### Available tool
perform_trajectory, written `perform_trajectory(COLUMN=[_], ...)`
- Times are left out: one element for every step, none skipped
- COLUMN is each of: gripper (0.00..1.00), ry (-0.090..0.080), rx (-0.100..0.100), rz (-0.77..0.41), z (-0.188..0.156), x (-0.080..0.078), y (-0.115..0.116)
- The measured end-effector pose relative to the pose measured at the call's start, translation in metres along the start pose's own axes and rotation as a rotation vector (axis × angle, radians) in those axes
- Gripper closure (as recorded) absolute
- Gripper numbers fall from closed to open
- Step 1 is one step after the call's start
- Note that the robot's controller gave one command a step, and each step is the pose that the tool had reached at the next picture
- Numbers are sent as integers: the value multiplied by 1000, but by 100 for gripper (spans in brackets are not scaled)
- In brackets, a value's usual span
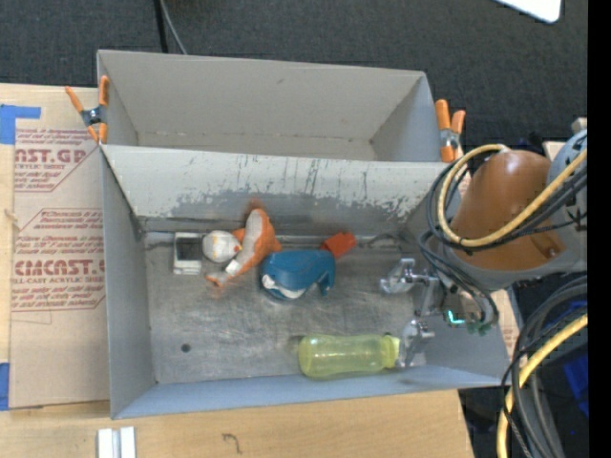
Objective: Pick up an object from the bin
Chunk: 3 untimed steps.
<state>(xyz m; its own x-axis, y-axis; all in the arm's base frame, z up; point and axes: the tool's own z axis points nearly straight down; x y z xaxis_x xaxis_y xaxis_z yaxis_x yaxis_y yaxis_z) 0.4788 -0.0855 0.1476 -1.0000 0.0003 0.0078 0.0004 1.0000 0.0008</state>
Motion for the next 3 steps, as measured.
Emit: perform_trajectory(gripper=[0, 100, 100], ry=[-8, -10, -10], rx=[1, 7, 7], rz=[0, -366, -366], z=[-3, 67, 67], x=[-2, -15, -15], y=[0, 22, 22])
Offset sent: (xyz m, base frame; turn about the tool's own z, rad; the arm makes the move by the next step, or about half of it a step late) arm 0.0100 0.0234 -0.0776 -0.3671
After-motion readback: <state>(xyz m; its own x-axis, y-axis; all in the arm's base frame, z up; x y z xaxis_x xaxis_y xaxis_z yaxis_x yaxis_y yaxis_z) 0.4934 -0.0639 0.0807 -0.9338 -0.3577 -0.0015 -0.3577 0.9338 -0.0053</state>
